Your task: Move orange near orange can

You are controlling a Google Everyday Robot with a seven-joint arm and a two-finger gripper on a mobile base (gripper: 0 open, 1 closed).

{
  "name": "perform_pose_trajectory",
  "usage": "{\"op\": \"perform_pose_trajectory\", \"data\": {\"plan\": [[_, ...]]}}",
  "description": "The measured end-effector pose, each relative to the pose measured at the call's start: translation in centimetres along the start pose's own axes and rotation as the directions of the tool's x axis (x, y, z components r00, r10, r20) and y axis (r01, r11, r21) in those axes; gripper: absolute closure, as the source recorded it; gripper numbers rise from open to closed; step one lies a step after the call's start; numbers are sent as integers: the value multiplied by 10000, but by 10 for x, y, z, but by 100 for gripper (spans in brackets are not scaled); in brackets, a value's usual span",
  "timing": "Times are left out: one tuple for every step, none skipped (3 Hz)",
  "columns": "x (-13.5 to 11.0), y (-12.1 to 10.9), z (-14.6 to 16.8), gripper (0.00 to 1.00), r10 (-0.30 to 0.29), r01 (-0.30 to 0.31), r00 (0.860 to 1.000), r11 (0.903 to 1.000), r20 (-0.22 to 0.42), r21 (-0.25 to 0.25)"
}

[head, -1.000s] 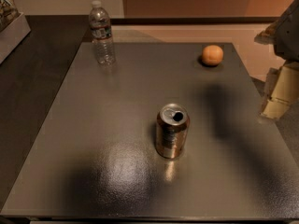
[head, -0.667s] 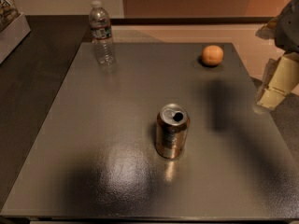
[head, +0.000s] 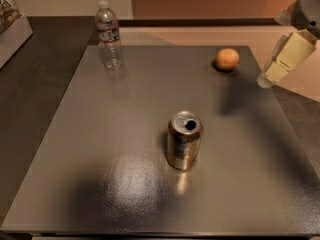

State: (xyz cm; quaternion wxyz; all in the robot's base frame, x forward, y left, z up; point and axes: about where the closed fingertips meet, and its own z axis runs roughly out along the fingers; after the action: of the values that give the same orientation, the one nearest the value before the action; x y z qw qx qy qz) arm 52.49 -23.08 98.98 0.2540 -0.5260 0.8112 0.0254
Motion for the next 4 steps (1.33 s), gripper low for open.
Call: {"op": "perform_pose_trajectory", "data": {"plan": [[-5,-37,13,0,588,-601,9969,9979,520,243],[-6,-66,42,0,944,-957,9937,9952,597,190],[-4,-83,77,0,1171,-1174,9924,9931,380,49],[-1,-96,102,0,1335,-1336,9910,9910,123,31]]}}
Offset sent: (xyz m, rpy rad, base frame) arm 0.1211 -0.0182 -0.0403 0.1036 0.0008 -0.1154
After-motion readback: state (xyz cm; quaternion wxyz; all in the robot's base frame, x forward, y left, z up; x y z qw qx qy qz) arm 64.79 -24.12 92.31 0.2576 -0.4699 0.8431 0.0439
